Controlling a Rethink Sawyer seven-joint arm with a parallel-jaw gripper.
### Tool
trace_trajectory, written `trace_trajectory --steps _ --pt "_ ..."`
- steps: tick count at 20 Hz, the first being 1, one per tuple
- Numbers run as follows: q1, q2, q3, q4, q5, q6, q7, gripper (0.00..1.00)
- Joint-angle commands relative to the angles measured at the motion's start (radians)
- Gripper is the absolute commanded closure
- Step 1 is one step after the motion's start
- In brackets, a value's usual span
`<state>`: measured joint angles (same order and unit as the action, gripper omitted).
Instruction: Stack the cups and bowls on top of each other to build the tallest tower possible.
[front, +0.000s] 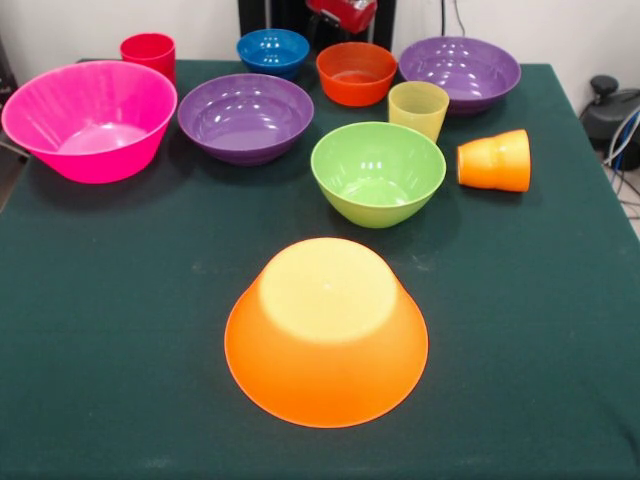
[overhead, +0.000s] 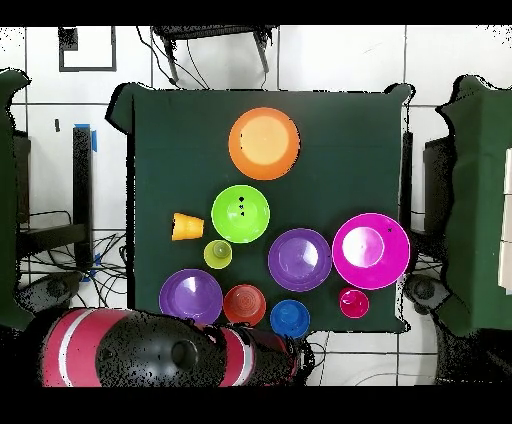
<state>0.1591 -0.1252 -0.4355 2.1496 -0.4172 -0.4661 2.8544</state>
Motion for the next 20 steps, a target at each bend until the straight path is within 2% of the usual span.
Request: trace_trajectory --steps 1,14,20 --pt "-0.044 -0.046 0.150 -0.163 0.012 0.152 -0.012 0.00" --pt "-0.198 -0.138 0.289 -0.141 -0.108 0.259 -0.049 0.00" --pt "-0.263 -0.172 0.360 -0.129 -0.141 0.298 -0.051 0.00"
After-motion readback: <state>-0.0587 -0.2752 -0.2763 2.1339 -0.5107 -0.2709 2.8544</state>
